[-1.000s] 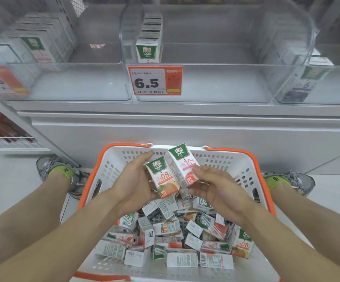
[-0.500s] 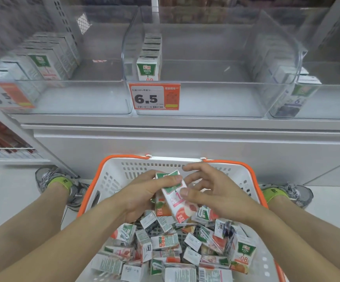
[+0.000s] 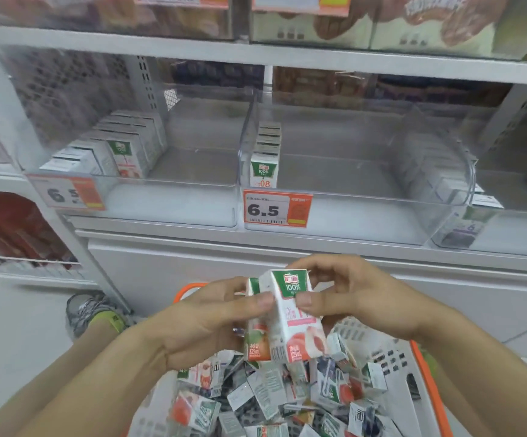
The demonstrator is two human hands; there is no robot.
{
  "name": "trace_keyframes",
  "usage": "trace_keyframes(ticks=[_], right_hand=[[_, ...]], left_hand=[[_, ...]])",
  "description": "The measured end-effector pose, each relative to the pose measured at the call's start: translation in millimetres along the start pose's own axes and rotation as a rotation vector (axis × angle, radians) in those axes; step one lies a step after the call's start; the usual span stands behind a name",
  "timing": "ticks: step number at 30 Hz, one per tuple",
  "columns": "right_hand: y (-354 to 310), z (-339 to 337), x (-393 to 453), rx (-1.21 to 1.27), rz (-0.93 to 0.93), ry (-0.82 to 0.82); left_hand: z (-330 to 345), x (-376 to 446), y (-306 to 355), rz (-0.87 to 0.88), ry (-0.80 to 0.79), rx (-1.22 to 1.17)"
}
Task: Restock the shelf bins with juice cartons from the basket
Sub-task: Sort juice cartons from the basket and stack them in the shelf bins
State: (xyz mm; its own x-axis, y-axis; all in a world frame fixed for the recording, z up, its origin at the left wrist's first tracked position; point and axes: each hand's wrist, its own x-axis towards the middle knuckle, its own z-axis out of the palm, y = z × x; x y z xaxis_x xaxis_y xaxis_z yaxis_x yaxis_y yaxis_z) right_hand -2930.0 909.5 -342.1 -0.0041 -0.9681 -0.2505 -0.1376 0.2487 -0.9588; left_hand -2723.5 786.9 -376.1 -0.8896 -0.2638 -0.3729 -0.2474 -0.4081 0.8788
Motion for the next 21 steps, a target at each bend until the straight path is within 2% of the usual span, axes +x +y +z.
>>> trace_keyframes(ticks=[5, 9, 13, 14, 17, 19, 21], right_hand=[[-20, 20, 34, 0.132, -0.014, 0.033], [-53, 39, 74, 0.144, -0.167, 0.206], [-91, 64, 132, 0.176, -0.283, 0.373], [-102, 72, 149, 0.155, -0.315, 0.417], [-129, 90, 207, -0.156, -0.390, 0.564], [-137, 97, 251, -0.289, -0.377, 0.575], [-139, 101, 293, -0.359, -0.281, 0.553]], left_hand=[[-28, -22, 8, 0.062, 0.252, -0.104], [-76, -44, 20, 0.203, 0.519, -0.119], [-115, -62, 22, 0.297, 0.618, -0.111], [-120, -65, 21, 0.307, 0.637, -0.108], [-133, -71, 21, 0.326, 0.656, -0.102], [-139, -72, 23, 0.336, 0.649, -0.112], [-144, -70, 26, 0.343, 0.647, -0.113]])
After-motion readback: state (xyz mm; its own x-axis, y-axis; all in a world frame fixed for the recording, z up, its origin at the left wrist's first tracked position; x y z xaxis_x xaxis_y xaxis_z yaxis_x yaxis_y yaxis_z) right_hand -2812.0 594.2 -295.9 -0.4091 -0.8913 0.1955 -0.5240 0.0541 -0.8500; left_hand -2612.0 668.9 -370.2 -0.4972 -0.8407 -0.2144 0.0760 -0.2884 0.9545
